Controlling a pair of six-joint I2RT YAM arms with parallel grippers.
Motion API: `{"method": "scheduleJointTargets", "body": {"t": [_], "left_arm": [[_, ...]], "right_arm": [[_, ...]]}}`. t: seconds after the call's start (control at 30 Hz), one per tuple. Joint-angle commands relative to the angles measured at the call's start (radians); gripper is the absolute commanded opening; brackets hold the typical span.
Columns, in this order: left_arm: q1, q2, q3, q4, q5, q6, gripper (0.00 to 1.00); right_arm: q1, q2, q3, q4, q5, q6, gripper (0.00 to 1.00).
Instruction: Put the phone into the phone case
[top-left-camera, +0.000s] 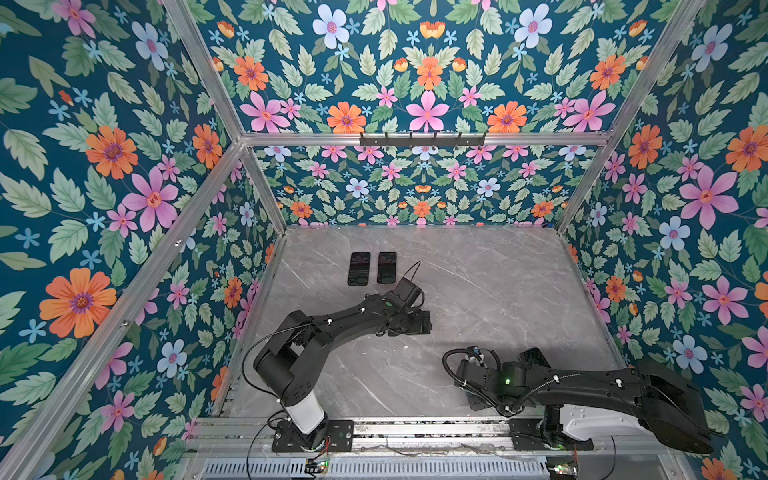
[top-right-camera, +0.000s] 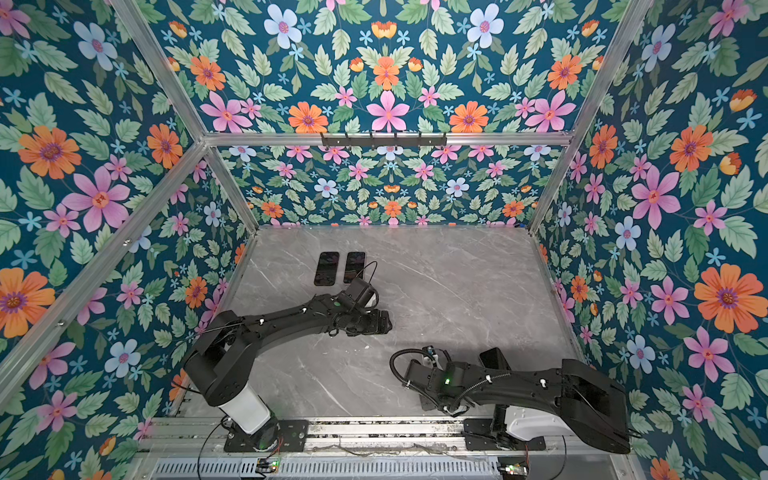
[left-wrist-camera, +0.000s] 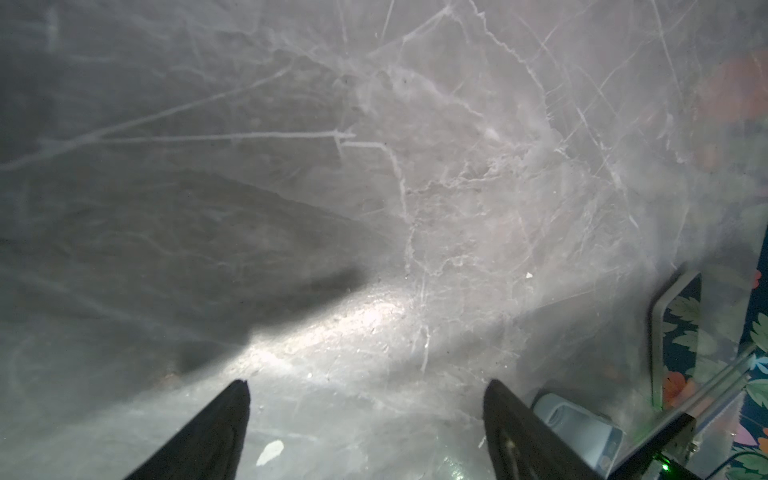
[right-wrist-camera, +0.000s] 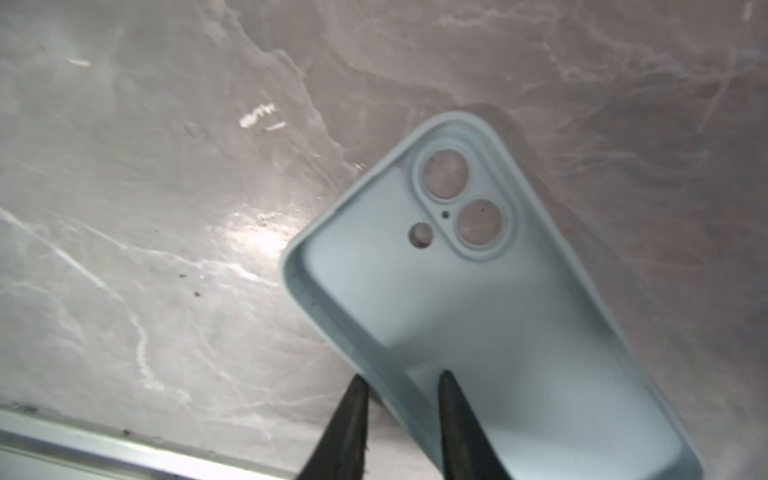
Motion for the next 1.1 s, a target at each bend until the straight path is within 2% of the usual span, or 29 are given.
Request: {"method": "scheduleJointTargets", "body": {"t": [0.0, 0.23, 0.53, 0.73, 1.0, 1.07], "left_arm": [[0.001, -0.003, 0.000, -0.010, -0.018, 0.003, 0.89], [0.013, -0.011, -0.023, -0.018, -0.047, 0.003, 0.89], [0.043, -0.061, -0.100, 0.017, -0.047, -0.016, 0.89], [0.072, -0.146, -0.171, 0.026, -0.056, -0.027, 0.89], [0.089, -0.212, -0.249, 0.041, -0.072, -0.038, 0.89], [0.088, -0.217, -0.251, 0.044, -0.074, -0.038, 0.89]], "right_arm": [[-0.003, 0.012, -0.003, 0.018, 0.030, 0.001, 0.18], [-0.040, 0.085, 0.059, 0.002, 0.026, -0.031, 0.00], [-0.129, 0.250, 0.295, 0.042, -0.024, -0.074, 0.00], [-0.158, 0.477, 0.527, -0.011, -0.015, -0.084, 0.00], [-0.199, 0.648, 0.691, -0.017, -0.090, -0.072, 0.00], [-0.199, 0.660, 0.714, -0.022, -0.105, -0.075, 0.04]]}}
